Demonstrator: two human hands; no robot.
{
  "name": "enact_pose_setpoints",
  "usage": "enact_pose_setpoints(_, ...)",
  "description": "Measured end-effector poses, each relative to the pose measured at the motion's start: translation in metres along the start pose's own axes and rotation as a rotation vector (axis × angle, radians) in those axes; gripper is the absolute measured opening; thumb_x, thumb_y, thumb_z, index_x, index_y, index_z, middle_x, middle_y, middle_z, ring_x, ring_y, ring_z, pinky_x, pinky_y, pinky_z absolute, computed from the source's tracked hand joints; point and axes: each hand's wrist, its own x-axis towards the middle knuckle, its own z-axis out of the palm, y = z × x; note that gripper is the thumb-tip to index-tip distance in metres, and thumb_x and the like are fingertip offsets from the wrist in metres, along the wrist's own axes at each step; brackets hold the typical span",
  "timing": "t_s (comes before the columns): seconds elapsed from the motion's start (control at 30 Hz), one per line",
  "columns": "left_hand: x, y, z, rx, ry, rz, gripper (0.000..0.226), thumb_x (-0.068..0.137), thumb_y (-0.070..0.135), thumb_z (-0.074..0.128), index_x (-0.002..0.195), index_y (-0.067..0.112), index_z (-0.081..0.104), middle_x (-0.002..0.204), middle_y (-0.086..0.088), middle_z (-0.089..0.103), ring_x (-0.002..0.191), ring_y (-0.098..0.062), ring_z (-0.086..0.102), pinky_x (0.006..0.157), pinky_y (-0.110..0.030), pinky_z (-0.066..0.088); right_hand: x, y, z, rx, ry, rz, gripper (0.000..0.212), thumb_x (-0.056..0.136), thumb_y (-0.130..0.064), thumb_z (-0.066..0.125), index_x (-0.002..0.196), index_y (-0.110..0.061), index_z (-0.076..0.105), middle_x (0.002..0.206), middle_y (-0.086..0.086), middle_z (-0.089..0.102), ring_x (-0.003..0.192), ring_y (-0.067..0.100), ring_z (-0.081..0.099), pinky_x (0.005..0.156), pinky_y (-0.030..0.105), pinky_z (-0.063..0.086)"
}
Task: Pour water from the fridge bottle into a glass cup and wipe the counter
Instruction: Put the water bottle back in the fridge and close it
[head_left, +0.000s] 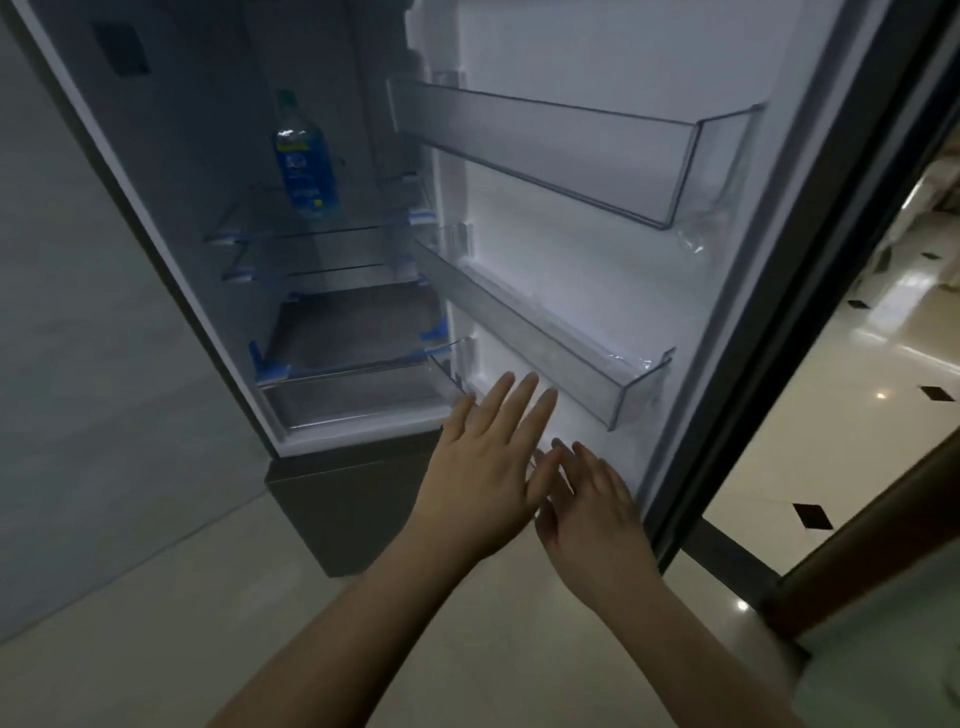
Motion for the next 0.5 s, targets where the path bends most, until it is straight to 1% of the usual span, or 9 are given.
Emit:
enact_pose_setpoints(0.07, 0.018, 0.019, -0.004, -0.036, 0.041, 0.081, 0.058, 0.103, 0.049, 0.024, 0.154, 0.022, 0.026, 0.161, -0.001, 0.024, 0.150, -0.018, 0.016, 0.122, -0.042, 0.013, -0.002, 0.006, 0.008, 0.007, 0.067, -0.031, 0.053, 0.090, -0.032, 0.046, 0.139, -0.013, 0.038, 0.140, 0.012, 0.052, 0.132, 0.028, 0.047, 0.113, 0.041, 0.030)
enact_pose_setpoints(0.13, 0.034, 0.037, -0.006, -0.058, 0.059, 0.134, 0.061, 0.101, 0.050, 0.026, 0.155, 0.020, 0.025, 0.161, -0.001, 0.027, 0.150, -0.017, 0.017, 0.122, -0.042, 0.013, -0.003, 0.012, 0.014, 0.016, 0.138, -0.004, 0.045, 0.088, -0.021, 0.049, 0.130, -0.008, 0.039, 0.132, 0.016, 0.052, 0.123, 0.029, 0.047, 0.107, 0.040, 0.030)
enact_pose_setpoints(0.17, 0.040, 0.042, -0.004, -0.068, 0.053, 0.138, 0.062, 0.101, 0.051, 0.026, 0.155, 0.020, 0.026, 0.160, -0.001, 0.030, 0.149, -0.017, 0.018, 0.122, -0.043, 0.014, -0.003, 0.015, 0.016, 0.017, 0.155, 0.011, 0.041, 0.088, -0.019, 0.050, 0.126, -0.006, 0.043, 0.128, 0.017, 0.052, 0.119, 0.029, 0.047, 0.104, 0.040, 0.031)
enact_pose_setpoints(0.23, 0.046, 0.047, 0.001, -0.074, 0.046, 0.129, 0.062, 0.100, 0.051, 0.030, 0.152, 0.018, 0.032, 0.154, -0.002, 0.039, 0.147, -0.018, 0.025, 0.120, -0.046, 0.021, -0.009, 0.019, 0.015, -0.039, 0.109, -0.041, 0.036, 0.090, -0.023, 0.044, 0.118, -0.006, 0.058, 0.119, 0.017, 0.061, 0.114, 0.030, 0.052, 0.102, 0.042, 0.036)
enact_pose_setpoints(0.3, 0.046, 0.046, 0.006, -0.055, 0.056, 0.123, 0.059, 0.100, 0.051, 0.035, 0.148, 0.017, 0.039, 0.149, -0.002, 0.045, 0.145, -0.019, 0.030, 0.118, -0.046, 0.025, -0.015, 0.021, 0.007, -0.013, 0.075, -0.066, 0.038, 0.089, -0.027, 0.040, 0.111, -0.009, 0.066, 0.113, 0.014, 0.067, 0.112, 0.029, 0.058, 0.102, 0.043, 0.043)
enact_pose_setpoints(0.37, 0.044, 0.042, 0.008, -0.038, 0.074, 0.126, 0.056, 0.099, 0.050, 0.038, 0.144, 0.016, 0.043, 0.146, -0.003, 0.048, 0.143, -0.019, 0.033, 0.115, -0.045, 0.029, -0.019, 0.020, 0.001, 0.041, 0.097, -0.039, 0.036, 0.083, -0.025, 0.054, 0.114, -0.011, 0.065, 0.117, 0.011, 0.066, 0.113, 0.028, 0.060, 0.102, 0.042, 0.045)
enact_pose_setpoints(0.43, 0.043, 0.039, 0.007, -0.035, 0.096, 0.121, 0.053, 0.098, 0.049, 0.040, 0.140, 0.016, 0.045, 0.143, -0.003, 0.051, 0.141, -0.020, 0.036, 0.112, -0.044, 0.032, -0.022, 0.019, 0.000, 0.065, 0.089, -0.028, 0.046, 0.076, -0.023, 0.068, 0.121, -0.013, 0.062, 0.125, 0.010, 0.063, 0.119, 0.028, 0.059, 0.103, 0.042, 0.043)
enact_pose_setpoints(0.47, 0.041, 0.037, 0.007, -0.034, 0.103, 0.117, 0.052, 0.098, 0.048, 0.042, 0.139, 0.016, 0.045, 0.142, -0.003, 0.051, 0.140, -0.020, 0.036, 0.111, -0.043, 0.033, -0.024, 0.019, -0.001, 0.070, 0.090, -0.030, 0.050, 0.077, -0.025, 0.067, 0.125, -0.014, 0.059, 0.130, 0.010, 0.060, 0.123, 0.028, 0.056, 0.104, 0.041, 0.041)
enact_pose_setpoints(0.5, 0.038, 0.035, 0.007, -0.033, 0.107, 0.111, 0.052, 0.098, 0.048, 0.043, 0.139, 0.017, 0.045, 0.142, -0.003, 0.051, 0.141, -0.019, 0.036, 0.111, -0.042, 0.033, -0.026, 0.020, -0.003, 0.074, 0.106, -0.037, 0.049, 0.082, -0.026, 0.060, 0.129, -0.015, 0.058, 0.134, 0.009, 0.058, 0.127, 0.028, 0.052, 0.105, 0.042, 0.040)
